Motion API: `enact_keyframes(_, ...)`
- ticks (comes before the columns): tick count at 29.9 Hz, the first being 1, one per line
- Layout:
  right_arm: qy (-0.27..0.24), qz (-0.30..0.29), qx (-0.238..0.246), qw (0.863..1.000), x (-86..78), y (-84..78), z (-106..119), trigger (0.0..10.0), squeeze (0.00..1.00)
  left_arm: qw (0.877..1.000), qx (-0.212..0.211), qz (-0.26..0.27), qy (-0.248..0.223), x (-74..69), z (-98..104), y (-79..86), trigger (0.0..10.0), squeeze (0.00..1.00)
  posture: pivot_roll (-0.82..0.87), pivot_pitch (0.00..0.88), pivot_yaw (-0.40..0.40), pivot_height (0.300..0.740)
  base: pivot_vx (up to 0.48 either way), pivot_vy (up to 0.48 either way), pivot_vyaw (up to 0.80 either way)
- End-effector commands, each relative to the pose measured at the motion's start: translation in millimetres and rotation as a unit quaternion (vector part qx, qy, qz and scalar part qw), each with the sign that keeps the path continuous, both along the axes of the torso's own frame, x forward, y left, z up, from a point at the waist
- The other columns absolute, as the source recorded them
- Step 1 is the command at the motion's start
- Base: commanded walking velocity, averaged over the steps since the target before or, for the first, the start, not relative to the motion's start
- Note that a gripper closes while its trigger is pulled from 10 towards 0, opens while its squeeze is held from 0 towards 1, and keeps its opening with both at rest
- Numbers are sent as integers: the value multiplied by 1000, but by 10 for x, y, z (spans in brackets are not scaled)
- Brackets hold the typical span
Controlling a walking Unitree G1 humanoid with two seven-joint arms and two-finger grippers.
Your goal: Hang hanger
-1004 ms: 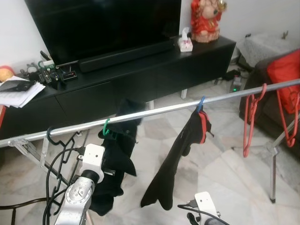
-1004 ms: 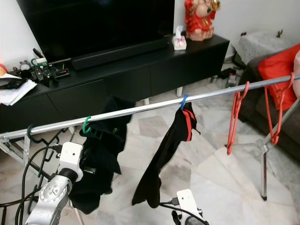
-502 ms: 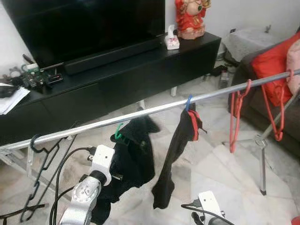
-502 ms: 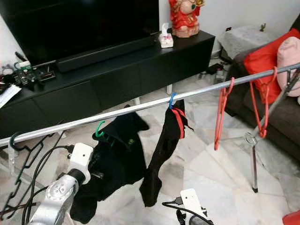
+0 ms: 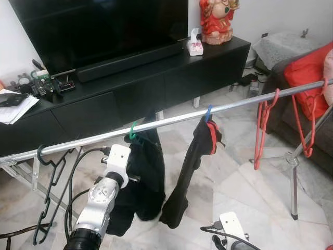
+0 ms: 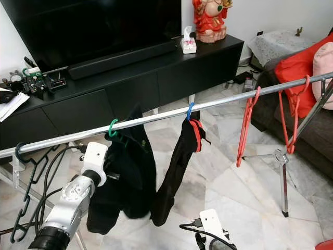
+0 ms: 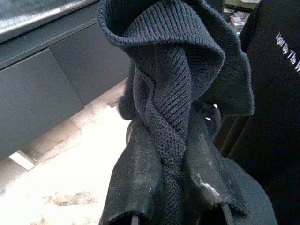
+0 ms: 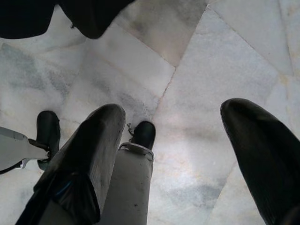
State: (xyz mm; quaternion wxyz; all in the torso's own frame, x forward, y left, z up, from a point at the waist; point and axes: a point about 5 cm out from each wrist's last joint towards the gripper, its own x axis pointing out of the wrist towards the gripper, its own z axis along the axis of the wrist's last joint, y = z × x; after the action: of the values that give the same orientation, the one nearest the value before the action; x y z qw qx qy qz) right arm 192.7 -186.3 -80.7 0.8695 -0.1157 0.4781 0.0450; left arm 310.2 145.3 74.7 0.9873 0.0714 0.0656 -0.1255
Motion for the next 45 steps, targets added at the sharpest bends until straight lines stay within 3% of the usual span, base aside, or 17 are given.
enact_keyframes(1, 0, 7, 2, 1000, 9, 38, 0, 10000, 0, 1000, 9, 23, -8, 89, 77, 52, 10000, 0, -154, 0, 101, 740, 0, 0, 0)
enact_keyframes(3, 1, 11, 2, 1000, 10, 39, 0, 10000, 0, 998, 20, 55, 20, 145, 32, 104, 10000, 0, -155, 0, 100, 740, 0, 0, 0)
enact_keyframes(7, 2, 12, 2, 1000, 12, 38, 2, 10000, 0, 997, 22, 61, 44, 144, -34, 124, 10000, 0, -157, 0, 100, 740, 0, 0, 0)
enact_keyframes(17, 1, 14, 1, 1000, 14, 35, 3, 10000, 0, 997, 25, 57, 54, 128, -81, 118, 10000, 0, -159, 0, 99, 740, 0, 0, 0)
enact_keyframes(18, 1, 14, 0, 1000, 14, 34, 3, 10000, 0, 997, 23, 55, 53, 123, -79, 114, 10000, 800, -157, 0, 98, 740, 0, 0, 0)
enact_keyframes(19, 1, 14, 0, 1000, 14, 34, 3, 10000, 0, 997, 23, 55, 53, 123, -79, 114, 10000, 800, -157, 0, 98, 740, 0, 0, 0)
enact_keyframes(20, 1, 15, 0, 1000, 14, 33, 3, 10000, 0, 997, 20, 53, 49, 114, -73, 113, 10000, 1000, -157, 0, 98, 740, 0, 0, 0)
enact_keyframes(36, 1, 16, 0, 1000, 18, 32, 5, 10000, 0, 998, 10, 46, 28, 52, -33, 130, 10000, 1000, -151, 0, 93, 740, 0, 0, 0)
enact_keyframes(45, -1, 16, 1, 1000, 14, 32, 4, 10000, 0, 999, -12, 27, -15, -77, 139, 111, 10000, 1000, -143, 0, 90, 740, 0, 0, 0)
